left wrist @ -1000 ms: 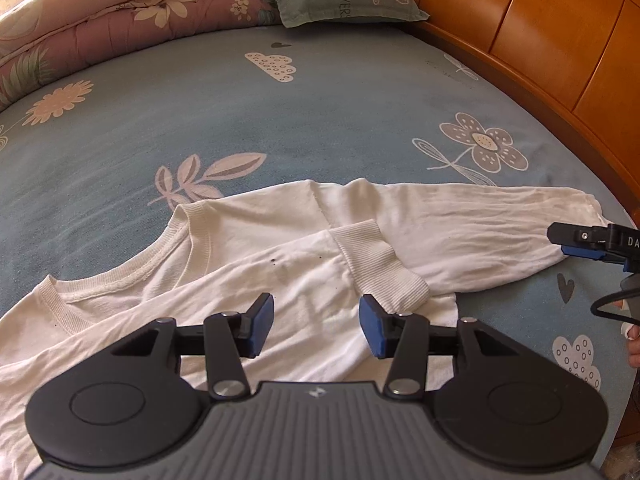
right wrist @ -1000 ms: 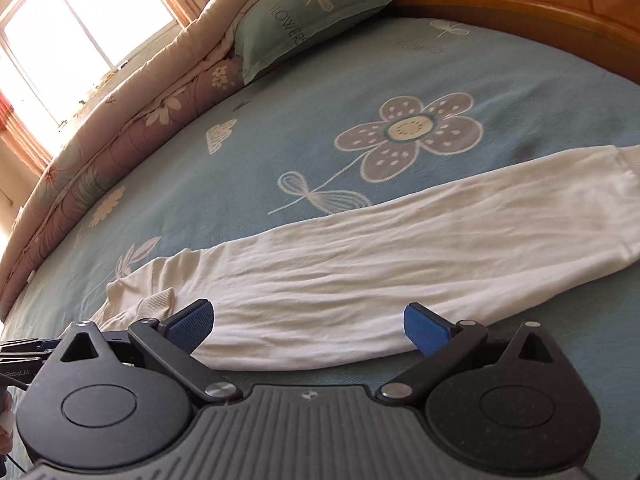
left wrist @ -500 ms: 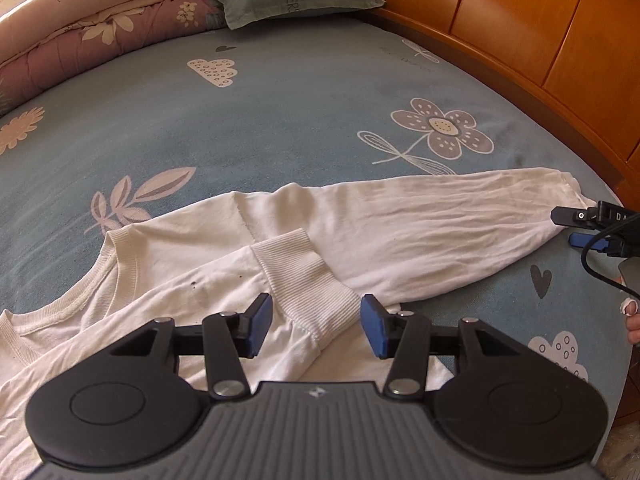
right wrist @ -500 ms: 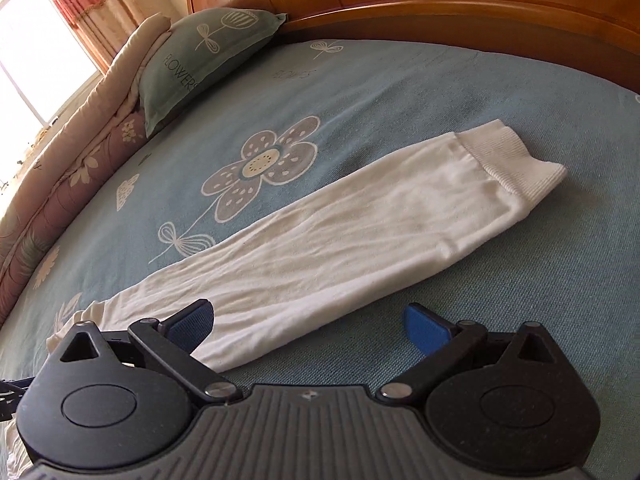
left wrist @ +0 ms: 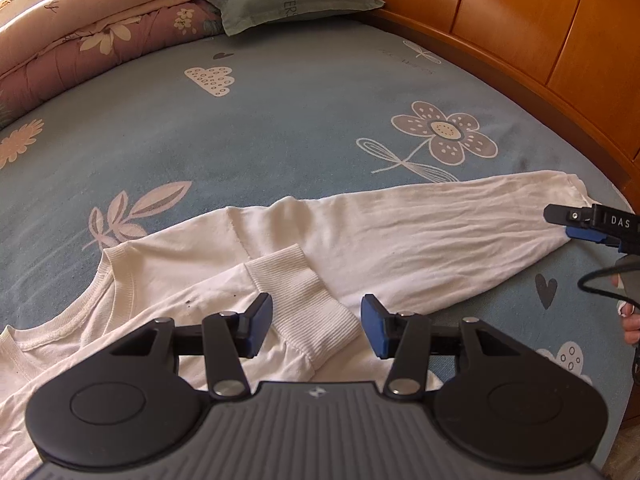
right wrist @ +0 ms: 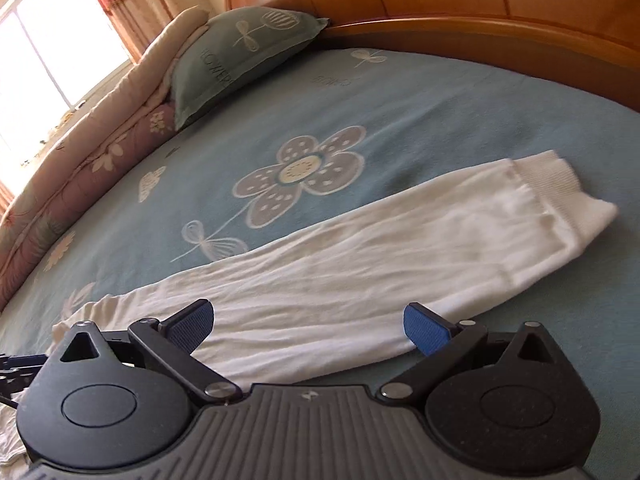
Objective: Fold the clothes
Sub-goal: 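Position the right tool at the sleeve cuff and close on it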
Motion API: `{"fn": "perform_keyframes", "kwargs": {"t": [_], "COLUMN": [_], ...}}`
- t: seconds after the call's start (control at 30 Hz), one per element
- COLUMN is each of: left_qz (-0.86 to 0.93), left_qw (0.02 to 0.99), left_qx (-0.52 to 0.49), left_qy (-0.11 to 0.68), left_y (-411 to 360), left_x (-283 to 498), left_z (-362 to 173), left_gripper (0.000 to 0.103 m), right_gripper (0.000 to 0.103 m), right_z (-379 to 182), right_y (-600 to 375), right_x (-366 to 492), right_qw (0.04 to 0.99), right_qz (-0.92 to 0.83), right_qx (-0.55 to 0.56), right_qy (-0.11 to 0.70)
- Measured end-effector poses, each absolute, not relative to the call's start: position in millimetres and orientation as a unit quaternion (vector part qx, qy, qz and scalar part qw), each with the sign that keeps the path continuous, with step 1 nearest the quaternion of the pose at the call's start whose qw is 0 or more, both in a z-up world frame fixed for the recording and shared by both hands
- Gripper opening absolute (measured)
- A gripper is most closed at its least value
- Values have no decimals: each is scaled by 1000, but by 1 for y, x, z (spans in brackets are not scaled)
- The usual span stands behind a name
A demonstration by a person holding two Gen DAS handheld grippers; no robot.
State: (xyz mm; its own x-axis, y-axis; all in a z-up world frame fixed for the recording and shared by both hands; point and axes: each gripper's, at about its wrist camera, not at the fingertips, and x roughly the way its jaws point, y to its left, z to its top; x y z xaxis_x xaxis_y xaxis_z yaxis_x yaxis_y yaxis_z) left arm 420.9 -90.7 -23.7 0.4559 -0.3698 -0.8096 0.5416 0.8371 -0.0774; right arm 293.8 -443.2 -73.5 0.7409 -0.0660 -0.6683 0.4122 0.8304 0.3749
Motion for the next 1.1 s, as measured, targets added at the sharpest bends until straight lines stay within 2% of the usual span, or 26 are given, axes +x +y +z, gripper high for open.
{"fn": "perform_keyframes", "kwargs": {"t": [0.2, 0.4, 0.6, 0.9, 1.1], "left_qz": [-263, -272, -272, -260, -267], "left_qw": [849, 847, 844, 842, 842], "left_qx": [80, 85, 78, 69, 71], "left_qy": [451, 449, 456, 467, 463], "left_y": [-90, -98, -99, -85, -83], "left_x": [421, 422, 422, 420, 415], "left_z": [-26, -27, -30, -35, -33], "left_gripper": [49, 49, 49, 49, 52], "right_gripper": [103, 103, 103, 103, 103], "right_z": [-70, -56, -73, -68, -58], "right_y": [-488, -443, -395, -444, -440], "right_x": [274, 301, 332, 308, 293], "right_qw": [879, 902, 893, 894, 892], "right_qz": [-213, -88, -7, -94, -96], "right_qx": [278, 283, 255, 200, 242], "right_qy": [324, 313, 370, 390, 370]}}
